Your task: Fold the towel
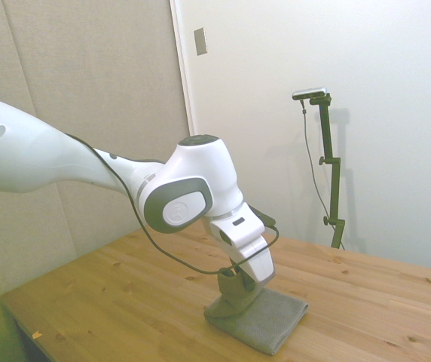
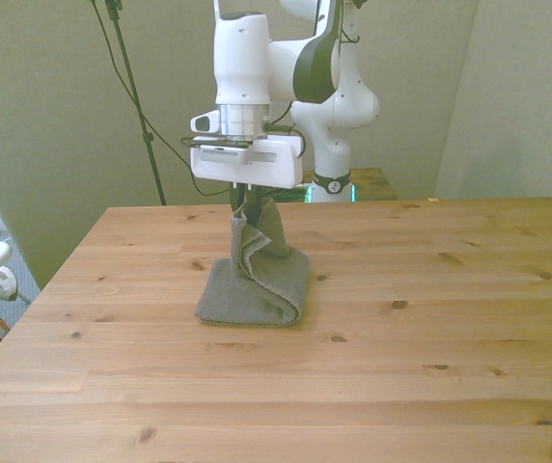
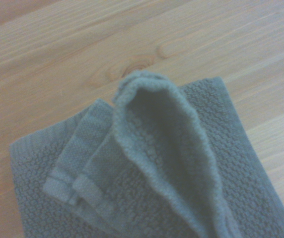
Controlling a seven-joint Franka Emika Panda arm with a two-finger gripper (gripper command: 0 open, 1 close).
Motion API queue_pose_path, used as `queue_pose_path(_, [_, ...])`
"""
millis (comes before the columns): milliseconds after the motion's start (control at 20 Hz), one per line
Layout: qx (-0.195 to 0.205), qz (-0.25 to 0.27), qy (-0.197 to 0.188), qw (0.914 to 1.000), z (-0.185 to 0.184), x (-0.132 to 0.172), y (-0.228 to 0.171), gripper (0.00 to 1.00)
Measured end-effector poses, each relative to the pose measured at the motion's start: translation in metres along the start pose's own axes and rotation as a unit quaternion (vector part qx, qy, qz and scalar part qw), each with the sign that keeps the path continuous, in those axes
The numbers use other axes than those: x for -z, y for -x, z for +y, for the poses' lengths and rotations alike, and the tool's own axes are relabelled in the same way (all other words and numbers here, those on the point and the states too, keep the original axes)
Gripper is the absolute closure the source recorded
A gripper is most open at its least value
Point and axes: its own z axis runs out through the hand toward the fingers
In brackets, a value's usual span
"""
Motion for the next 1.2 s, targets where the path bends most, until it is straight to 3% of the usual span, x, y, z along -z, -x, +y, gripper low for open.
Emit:
queue_pose_path(250, [0.025,-0.05,-0.054,0.997,0.004,-0.016,-0.022,0.0])
queue_pose_path(850, [0.046,-0.053,-0.057,0.9959,0.0,-0.018,-0.026,0.0])
queue_pose_path(1200, [0.061,-0.047,-0.074,0.9943,-0.003,0.007,-0.021,0.0])
